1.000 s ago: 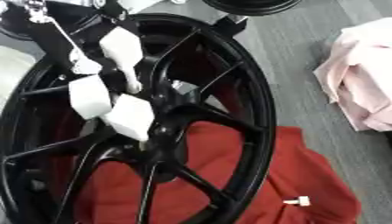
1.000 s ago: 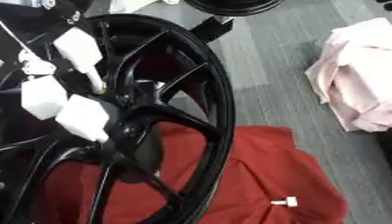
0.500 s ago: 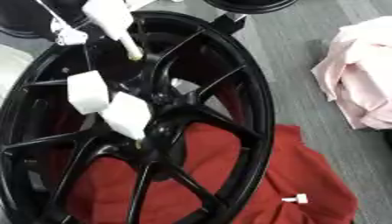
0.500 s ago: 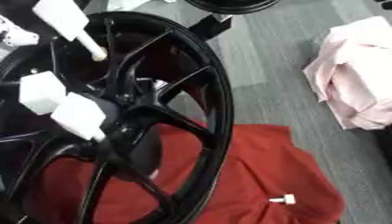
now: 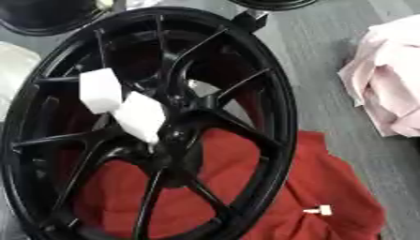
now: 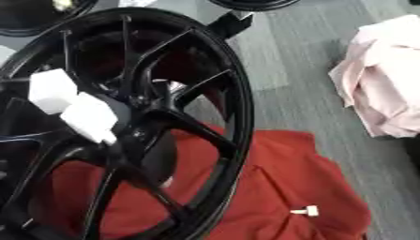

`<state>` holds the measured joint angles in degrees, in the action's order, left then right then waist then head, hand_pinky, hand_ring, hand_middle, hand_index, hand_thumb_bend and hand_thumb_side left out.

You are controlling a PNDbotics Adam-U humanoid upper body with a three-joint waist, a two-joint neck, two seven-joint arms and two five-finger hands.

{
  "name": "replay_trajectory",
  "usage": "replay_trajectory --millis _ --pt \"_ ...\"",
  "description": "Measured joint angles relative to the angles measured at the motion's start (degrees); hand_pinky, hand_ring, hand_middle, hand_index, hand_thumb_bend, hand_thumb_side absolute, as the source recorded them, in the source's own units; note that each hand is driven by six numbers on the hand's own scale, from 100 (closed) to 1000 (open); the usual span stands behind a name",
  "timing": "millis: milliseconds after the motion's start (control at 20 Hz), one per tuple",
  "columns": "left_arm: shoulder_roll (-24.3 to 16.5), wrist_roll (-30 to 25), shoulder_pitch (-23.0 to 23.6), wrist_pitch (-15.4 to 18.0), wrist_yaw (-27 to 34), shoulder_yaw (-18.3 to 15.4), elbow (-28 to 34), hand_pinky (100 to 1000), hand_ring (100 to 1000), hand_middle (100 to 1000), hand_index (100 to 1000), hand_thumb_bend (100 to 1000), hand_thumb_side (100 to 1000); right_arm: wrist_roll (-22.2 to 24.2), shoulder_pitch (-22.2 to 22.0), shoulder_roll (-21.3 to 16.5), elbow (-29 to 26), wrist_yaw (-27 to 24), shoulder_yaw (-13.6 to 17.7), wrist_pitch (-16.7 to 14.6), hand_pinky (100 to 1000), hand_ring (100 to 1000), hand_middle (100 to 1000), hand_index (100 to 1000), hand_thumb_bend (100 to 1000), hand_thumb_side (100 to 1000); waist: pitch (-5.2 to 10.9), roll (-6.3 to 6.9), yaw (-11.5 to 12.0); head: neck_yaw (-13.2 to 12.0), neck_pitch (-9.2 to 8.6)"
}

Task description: Pull the pin out of the wheel hub.

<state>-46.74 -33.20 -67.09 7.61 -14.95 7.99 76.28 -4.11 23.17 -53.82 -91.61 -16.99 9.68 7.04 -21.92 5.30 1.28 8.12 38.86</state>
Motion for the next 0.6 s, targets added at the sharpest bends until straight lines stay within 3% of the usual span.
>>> replay_trajectory --millis 600 --pt "-9.3 14.8 12.1 -4.1 -2.6 -10.7 -11.9 704 473 263 396 100 104 -0.4 -1.0 0.0 0.1 0.1 0.3 -0.4 839 773 717 739 100 850 1.36 -1.06 2.9 0.7 0.81"
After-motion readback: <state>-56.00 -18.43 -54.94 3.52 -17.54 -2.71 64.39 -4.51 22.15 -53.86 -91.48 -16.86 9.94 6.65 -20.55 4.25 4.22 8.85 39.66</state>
